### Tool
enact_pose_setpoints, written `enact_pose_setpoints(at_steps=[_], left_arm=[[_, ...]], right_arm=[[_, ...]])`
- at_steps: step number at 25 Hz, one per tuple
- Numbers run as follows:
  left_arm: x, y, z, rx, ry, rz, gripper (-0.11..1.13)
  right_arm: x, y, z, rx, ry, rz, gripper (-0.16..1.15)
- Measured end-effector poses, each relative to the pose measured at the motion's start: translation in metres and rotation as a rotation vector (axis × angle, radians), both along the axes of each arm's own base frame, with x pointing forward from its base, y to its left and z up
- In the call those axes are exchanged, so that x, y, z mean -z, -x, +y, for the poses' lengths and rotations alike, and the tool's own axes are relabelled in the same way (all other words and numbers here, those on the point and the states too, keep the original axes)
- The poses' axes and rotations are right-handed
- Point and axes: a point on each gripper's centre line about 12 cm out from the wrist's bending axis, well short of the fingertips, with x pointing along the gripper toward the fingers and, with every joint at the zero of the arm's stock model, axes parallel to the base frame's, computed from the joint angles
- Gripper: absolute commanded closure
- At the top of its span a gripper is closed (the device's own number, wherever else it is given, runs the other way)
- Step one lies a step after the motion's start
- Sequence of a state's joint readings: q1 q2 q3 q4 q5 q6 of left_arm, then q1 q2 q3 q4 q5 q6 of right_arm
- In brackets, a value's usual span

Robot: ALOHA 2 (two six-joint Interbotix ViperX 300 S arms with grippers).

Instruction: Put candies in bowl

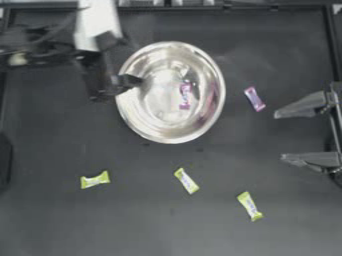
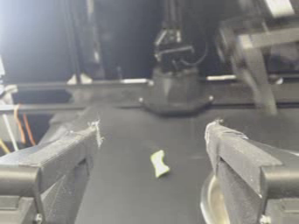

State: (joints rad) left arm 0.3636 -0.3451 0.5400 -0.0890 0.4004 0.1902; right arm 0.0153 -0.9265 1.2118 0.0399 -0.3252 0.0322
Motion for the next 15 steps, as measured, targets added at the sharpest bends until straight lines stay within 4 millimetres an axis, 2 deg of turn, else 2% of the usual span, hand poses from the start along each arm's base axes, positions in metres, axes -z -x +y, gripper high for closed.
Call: enact_pose_setpoints(at_steps=[4, 7, 10, 15], left_arm=[[-0.02, 0.034, -0.042, 0.09, -0.031, -0.088, 0.0], [-0.024, 0.054, -0.066, 0.149, -0.059, -0.189, 0.0], [-0.02, 0.071, -0.076, 0.163, -0.079, -0.289, 0.0], [-0.004, 0.095, -0.081, 0.148, -0.075, -0.387, 0.0]], right_arm=[[0.001, 0.0, -0.001, 0.004, 0.0, 0.005, -0.02], [0.002, 0.0, -0.003, 0.015, 0.0, 0.017, -0.02], [0.004, 0.001, -0.005, 0.023, -0.002, 0.04, -0.02], [0.006, 0.004, -0.009, 0.043, -0.005, 0.072, -0.02]])
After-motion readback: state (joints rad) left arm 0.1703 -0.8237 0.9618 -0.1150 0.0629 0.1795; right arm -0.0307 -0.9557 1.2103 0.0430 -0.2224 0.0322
